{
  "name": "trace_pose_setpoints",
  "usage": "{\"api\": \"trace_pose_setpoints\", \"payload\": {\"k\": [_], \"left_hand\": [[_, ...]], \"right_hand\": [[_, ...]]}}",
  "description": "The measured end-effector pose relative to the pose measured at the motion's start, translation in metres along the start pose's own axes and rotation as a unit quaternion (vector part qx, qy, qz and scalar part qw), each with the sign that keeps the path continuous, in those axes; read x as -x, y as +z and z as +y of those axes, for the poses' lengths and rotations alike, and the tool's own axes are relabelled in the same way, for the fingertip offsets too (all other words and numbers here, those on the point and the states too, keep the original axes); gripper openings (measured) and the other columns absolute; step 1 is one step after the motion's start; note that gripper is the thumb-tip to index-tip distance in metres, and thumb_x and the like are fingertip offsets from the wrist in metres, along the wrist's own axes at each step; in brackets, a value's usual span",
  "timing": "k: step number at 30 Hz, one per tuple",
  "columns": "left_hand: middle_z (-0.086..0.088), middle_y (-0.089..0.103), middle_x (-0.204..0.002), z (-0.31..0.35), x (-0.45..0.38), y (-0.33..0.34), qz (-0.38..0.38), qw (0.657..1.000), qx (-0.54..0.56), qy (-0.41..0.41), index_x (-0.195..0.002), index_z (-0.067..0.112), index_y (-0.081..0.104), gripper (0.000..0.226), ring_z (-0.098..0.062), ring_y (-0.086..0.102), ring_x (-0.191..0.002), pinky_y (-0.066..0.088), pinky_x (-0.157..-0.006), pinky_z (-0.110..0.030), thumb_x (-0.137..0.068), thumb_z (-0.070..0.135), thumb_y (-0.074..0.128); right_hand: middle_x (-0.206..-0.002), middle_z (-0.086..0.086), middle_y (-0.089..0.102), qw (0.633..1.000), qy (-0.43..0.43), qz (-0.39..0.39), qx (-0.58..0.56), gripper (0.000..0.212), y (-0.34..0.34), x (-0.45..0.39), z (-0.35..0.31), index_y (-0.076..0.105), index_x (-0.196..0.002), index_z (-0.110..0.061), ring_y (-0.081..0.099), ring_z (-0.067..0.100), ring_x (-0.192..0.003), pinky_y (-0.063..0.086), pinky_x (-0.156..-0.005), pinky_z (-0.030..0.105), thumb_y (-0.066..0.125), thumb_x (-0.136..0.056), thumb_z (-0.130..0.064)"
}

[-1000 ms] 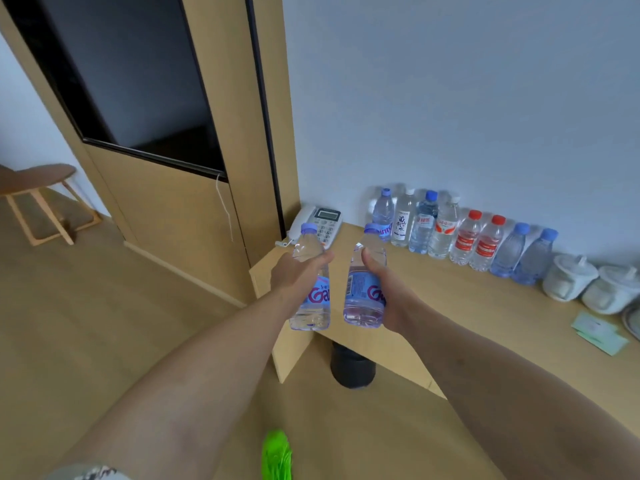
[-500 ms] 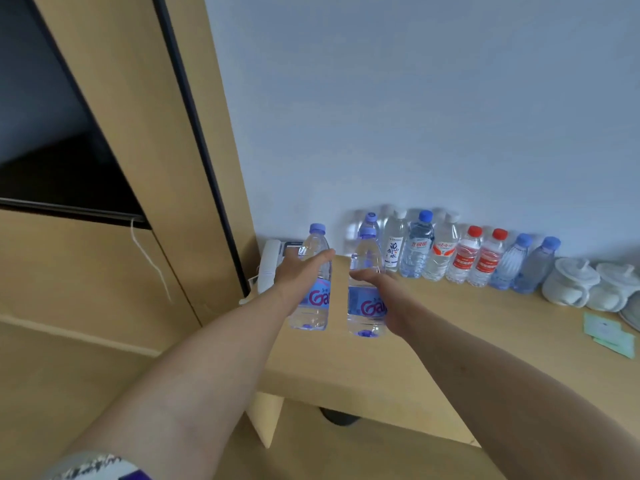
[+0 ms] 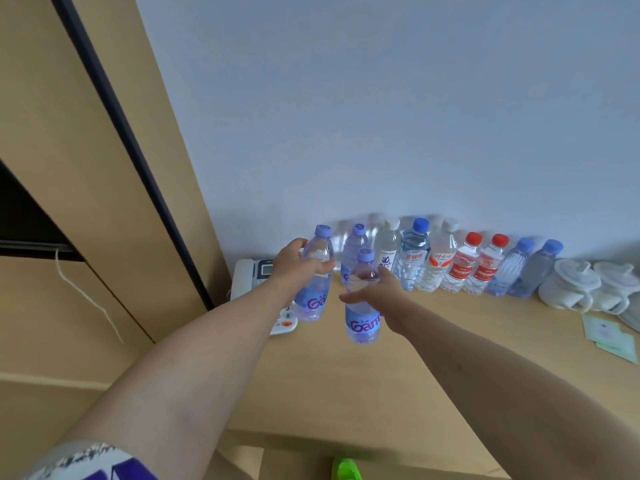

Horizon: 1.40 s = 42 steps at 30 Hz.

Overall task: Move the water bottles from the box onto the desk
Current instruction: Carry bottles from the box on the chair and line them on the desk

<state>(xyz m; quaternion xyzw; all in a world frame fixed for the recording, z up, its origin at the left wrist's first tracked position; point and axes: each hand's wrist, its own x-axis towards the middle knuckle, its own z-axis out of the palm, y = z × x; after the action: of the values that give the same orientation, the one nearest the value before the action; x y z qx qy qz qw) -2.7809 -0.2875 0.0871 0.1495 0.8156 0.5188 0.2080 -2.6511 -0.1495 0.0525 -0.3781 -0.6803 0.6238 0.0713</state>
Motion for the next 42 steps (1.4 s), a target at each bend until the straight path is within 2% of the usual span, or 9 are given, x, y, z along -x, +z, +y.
{"api": "trace_pose_setpoints", "payload": {"k": [4, 9, 11, 13, 18, 27, 30, 36, 42], "left_hand": [[-0.003, 0.065, -0.117, -0.003, -0.035, 0.010, -0.007, 1.000, -0.004, -0.009, -0.119, 0.019, 0.066, 0.049, -0.026, 0.065, -0.107, 0.056, -0.095, -0.043, -0.077, 0.017, 0.089], [0.006, 0.065, -0.093, -0.009, -0.068, 0.017, -0.016, 0.999, -0.033, -0.009, -0.115, 0.026, 0.068, 0.044, -0.015, 0.064, -0.084, 0.050, -0.069, -0.026, -0.078, 0.009, 0.087], [0.006, 0.068, -0.089, -0.011, -0.078, 0.023, -0.017, 0.999, -0.040, -0.013, -0.107, 0.027, 0.070, 0.038, -0.019, 0.067, -0.087, 0.054, -0.072, -0.028, -0.079, 0.007, 0.085], [0.000, 0.074, -0.098, -0.016, -0.087, 0.028, -0.021, 0.999, -0.043, -0.013, -0.106, 0.024, 0.072, 0.038, -0.024, 0.070, -0.096, 0.059, -0.083, -0.035, -0.077, 0.004, 0.085], [-0.005, 0.072, -0.119, -0.027, -0.105, 0.035, -0.022, 0.998, -0.059, -0.025, -0.132, 0.021, 0.069, 0.062, -0.024, 0.067, -0.111, 0.056, -0.098, -0.040, -0.075, 0.003, 0.087], [-0.002, 0.073, -0.106, -0.032, -0.119, 0.046, 0.008, 0.997, -0.080, -0.001, -0.129, 0.024, 0.071, 0.061, -0.021, 0.065, -0.093, 0.052, -0.084, -0.029, -0.074, 0.004, 0.087], [-0.003, 0.073, -0.105, -0.034, -0.124, 0.048, 0.022, 0.998, -0.058, -0.008, -0.128, 0.024, 0.071, 0.061, -0.019, 0.062, -0.088, 0.053, -0.082, -0.030, -0.073, 0.002, 0.086], [-0.004, 0.070, -0.116, -0.036, -0.124, 0.048, 0.039, 0.999, -0.020, -0.008, -0.131, 0.019, 0.066, 0.059, -0.021, 0.064, -0.103, 0.053, -0.089, -0.030, -0.077, 0.001, 0.083], [-0.005, 0.063, -0.125, -0.041, -0.123, 0.030, 0.023, 0.999, -0.001, -0.029, -0.136, 0.021, 0.062, 0.062, -0.020, 0.058, -0.114, 0.052, -0.099, -0.034, -0.080, 0.004, 0.084]], "right_hand": [[-0.118, 0.001, 0.064, 0.995, -0.003, -0.009, 0.096, 0.080, -0.002, -0.034, -0.003, 0.056, -0.125, -0.015, 0.064, 0.023, -0.106, 0.051, -0.086, 0.035, 0.099, -0.057, -0.016], [-0.109, 0.000, 0.060, 0.990, 0.001, -0.008, 0.138, 0.080, 0.000, -0.064, -0.004, 0.051, -0.123, -0.018, 0.061, 0.023, -0.099, 0.047, -0.075, 0.032, 0.098, -0.058, -0.015], [-0.106, -0.003, 0.060, 0.993, 0.006, -0.006, 0.121, 0.077, 0.000, -0.072, -0.003, 0.051, -0.122, -0.019, 0.061, 0.017, -0.092, 0.047, -0.067, 0.030, 0.097, -0.059, -0.014], [-0.108, -0.002, 0.062, 0.993, 0.001, -0.002, 0.120, 0.075, 0.002, -0.077, 0.000, 0.052, -0.121, -0.018, 0.062, 0.014, -0.090, 0.050, -0.068, 0.029, 0.096, -0.060, -0.014], [-0.112, 0.001, 0.065, 0.989, -0.024, 0.023, 0.143, 0.079, 0.005, -0.085, 0.007, 0.054, -0.121, -0.015, 0.064, 0.024, -0.105, 0.055, -0.093, 0.045, 0.100, -0.057, -0.021], [-0.104, -0.008, 0.067, 0.977, -0.037, 0.006, 0.208, 0.081, 0.003, -0.084, 0.007, 0.048, -0.125, -0.019, 0.064, 0.020, -0.103, 0.054, -0.090, 0.038, 0.096, -0.063, -0.039], [-0.094, -0.013, 0.064, 0.969, -0.048, 0.013, 0.244, 0.069, 0.005, -0.081, 0.004, 0.053, -0.117, -0.023, 0.062, 0.017, -0.097, 0.051, -0.076, 0.032, 0.094, -0.064, -0.039], [-0.110, 0.001, 0.072, 0.981, -0.041, 0.032, 0.186, 0.061, 0.013, -0.079, 0.001, 0.066, -0.115, -0.015, 0.067, 0.019, -0.104, 0.056, -0.093, 0.042, 0.095, -0.065, -0.032], [-0.099, -0.001, 0.067, 0.980, -0.037, 0.018, 0.196, 0.056, 0.036, -0.081, -0.010, 0.062, -0.103, -0.014, 0.064, 0.018, -0.095, 0.056, -0.085, 0.038, 0.095, -0.064, -0.037]]}}
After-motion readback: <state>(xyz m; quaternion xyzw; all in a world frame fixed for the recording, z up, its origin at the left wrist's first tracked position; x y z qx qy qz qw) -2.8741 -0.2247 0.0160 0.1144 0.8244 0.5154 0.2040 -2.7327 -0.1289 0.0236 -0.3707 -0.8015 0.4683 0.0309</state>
